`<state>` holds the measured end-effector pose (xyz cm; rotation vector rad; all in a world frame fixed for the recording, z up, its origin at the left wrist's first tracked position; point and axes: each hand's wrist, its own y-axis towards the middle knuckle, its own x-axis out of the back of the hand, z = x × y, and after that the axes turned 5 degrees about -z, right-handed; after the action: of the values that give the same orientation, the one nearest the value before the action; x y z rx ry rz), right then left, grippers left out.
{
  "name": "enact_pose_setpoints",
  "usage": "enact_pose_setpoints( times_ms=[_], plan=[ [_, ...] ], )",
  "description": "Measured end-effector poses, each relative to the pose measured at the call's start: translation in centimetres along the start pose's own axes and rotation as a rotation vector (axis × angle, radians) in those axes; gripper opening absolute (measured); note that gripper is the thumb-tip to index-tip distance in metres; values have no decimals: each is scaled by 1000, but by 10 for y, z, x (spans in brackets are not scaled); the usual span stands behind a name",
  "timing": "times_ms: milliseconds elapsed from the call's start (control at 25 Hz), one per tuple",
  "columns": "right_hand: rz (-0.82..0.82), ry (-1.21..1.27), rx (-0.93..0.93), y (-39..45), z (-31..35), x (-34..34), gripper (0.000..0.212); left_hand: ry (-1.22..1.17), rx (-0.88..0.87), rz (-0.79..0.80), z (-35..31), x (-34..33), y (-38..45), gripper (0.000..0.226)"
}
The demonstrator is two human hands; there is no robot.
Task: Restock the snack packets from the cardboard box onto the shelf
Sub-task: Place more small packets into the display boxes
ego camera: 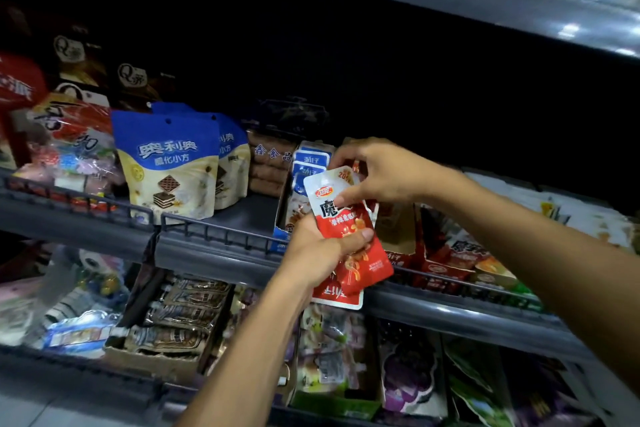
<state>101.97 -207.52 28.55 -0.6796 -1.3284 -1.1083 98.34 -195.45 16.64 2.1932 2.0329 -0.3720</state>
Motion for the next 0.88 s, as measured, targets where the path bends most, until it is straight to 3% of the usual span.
enact_pose_setpoints(
  times_ms=[120,200,280,360,440,480,640,720,880],
  plan=[
    [-204,-1,2,0,-13,1,19,-9,26,48,-5,-3,-5,49],
    [-338,78,-45,-4,-16,1,19,-44,38,46,-9,-3,-7,55],
    [-403,319,-137,-16,-10,0,24,-92,30,18,-11,-5,-9,49],
    [-268,522,-218,-33,0,5,30,-126,15,14,-14,-12,-15,42],
    [-100,489,-239,-53,2,11,29,-143,-13,41,-14,-23,-21,40],
    [-104,460,-228,-63,1,13,26,-147,-24,73,-14,-30,-25,40],
    [-487,729,-275,-97,-14,32,22,-124,-60,249,-8,-46,-38,34],
    [-682,903,-329,-118,-29,46,15,30,-99,312,-3,-50,-39,34],
    [-844,893,-416,-170,-73,40,16,760,-349,465,15,-62,-45,51]
  ],
)
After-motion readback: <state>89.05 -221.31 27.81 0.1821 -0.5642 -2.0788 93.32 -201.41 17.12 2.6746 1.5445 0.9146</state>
